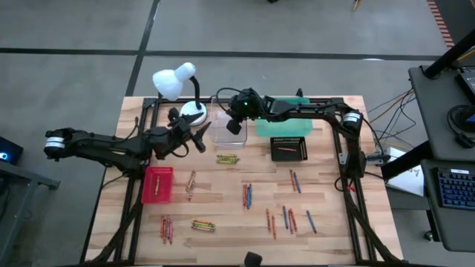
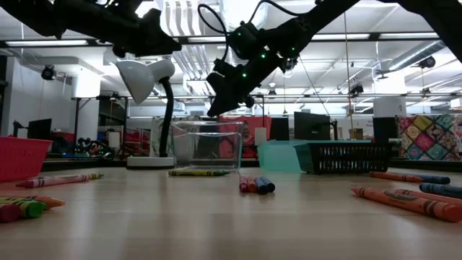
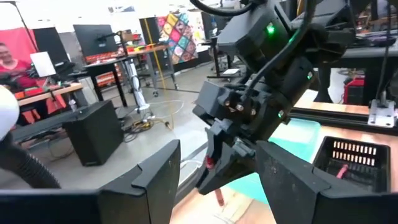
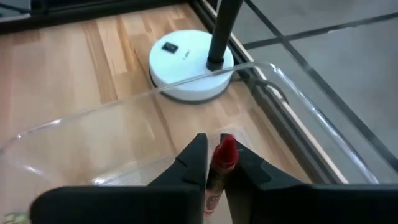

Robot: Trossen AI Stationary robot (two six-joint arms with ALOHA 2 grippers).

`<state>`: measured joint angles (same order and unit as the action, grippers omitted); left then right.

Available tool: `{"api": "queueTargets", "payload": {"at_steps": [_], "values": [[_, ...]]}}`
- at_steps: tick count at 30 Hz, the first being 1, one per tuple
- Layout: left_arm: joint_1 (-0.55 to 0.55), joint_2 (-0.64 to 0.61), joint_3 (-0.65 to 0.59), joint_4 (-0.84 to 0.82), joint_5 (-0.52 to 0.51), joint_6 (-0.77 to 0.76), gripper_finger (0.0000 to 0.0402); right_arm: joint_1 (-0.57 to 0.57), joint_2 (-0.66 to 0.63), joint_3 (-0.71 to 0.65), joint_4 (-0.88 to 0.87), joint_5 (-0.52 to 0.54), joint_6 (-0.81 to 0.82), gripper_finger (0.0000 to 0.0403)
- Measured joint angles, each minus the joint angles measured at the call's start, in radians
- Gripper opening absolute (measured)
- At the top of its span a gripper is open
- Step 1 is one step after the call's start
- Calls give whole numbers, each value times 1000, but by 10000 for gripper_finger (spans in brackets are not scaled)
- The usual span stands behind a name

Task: Sort crayons
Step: Put the red crayon into the black bin

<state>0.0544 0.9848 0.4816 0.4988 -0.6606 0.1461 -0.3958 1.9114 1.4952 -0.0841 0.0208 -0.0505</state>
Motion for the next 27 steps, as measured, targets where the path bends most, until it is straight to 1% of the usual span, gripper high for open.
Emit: {"api": "queueTargets", "payload": {"at_steps": [6,9,11,15,18,20,24,27], "values": [[9,-3,0,-5,-38,7,192,0,1,0,2,-1,-22,118],[10,-3,0,-5,-39,-20,192,0,-11,0,0,-1,-49,140],[5,-5,0,-7,-39,-56,192,0,-48,-1,-45,-21,-52,147],[-14,-12,0,-23,-38,-108,192,0,-174,-5,-205,-116,-50,148],[-17,-13,0,-23,-37,-102,192,2,-275,-36,-324,-131,-98,140],[-15,-12,7,-29,-37,-71,192,2,-341,-64,-376,-133,-140,135],[-12,-11,13,-47,-37,57,192,-8,-453,-152,-369,-137,-198,126],[6,-14,13,-47,-35,104,192,-28,-509,-224,-350,-136,-245,122]]}}
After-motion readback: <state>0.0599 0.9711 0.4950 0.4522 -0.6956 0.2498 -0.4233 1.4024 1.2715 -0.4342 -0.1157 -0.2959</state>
